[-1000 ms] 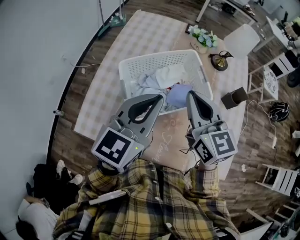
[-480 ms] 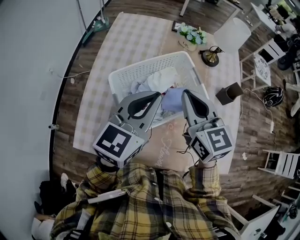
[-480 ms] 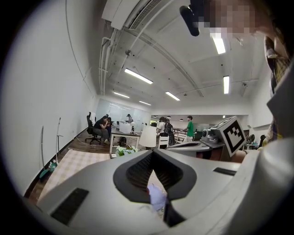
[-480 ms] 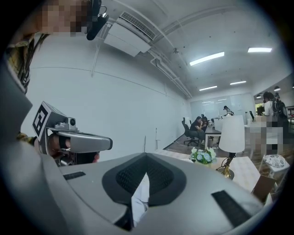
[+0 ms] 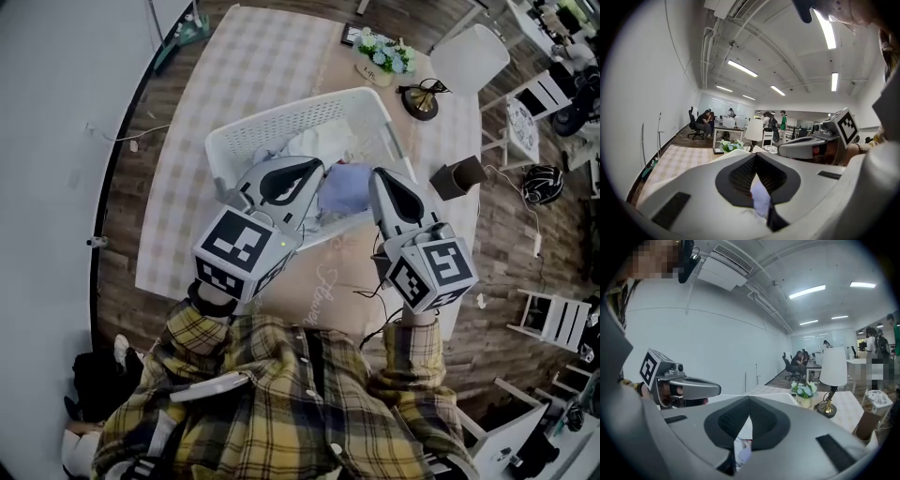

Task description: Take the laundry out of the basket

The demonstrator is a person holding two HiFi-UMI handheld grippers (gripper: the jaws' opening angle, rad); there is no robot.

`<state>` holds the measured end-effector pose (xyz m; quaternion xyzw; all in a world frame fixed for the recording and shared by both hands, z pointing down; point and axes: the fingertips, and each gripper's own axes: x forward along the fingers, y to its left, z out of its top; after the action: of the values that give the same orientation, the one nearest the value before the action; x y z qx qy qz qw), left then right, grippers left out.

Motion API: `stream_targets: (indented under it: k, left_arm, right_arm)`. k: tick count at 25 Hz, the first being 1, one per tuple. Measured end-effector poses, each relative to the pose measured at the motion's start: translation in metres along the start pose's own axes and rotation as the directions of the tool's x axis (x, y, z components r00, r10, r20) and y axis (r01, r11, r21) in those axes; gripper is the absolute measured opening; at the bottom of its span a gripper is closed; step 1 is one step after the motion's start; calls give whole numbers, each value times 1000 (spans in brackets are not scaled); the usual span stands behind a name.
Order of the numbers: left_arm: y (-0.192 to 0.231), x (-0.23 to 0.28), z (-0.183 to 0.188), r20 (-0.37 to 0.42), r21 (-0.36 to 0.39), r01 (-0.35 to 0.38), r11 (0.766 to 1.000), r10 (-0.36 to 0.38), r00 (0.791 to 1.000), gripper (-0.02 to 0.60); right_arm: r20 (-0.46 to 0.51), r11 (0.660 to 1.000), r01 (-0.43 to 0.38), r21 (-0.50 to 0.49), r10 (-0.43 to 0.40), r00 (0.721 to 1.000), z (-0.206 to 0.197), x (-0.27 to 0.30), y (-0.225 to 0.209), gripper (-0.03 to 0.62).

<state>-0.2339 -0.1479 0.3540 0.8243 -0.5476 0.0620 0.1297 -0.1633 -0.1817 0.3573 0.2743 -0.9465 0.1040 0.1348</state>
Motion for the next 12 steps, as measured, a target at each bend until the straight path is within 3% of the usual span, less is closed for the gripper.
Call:
stream_targets:
  k: [5,12]
  left_arm:
    - [14,15,-7,-30,17,-6,1000,7,1000,18]
    - [30,36,-11,-71,17,3,1000,-2,997,85]
  right_arm:
    - [-59,999,-33,-11,33,998,-12,14,-4,46]
    - [-120,996,-85,-21,82,989,-18,29,-10,70]
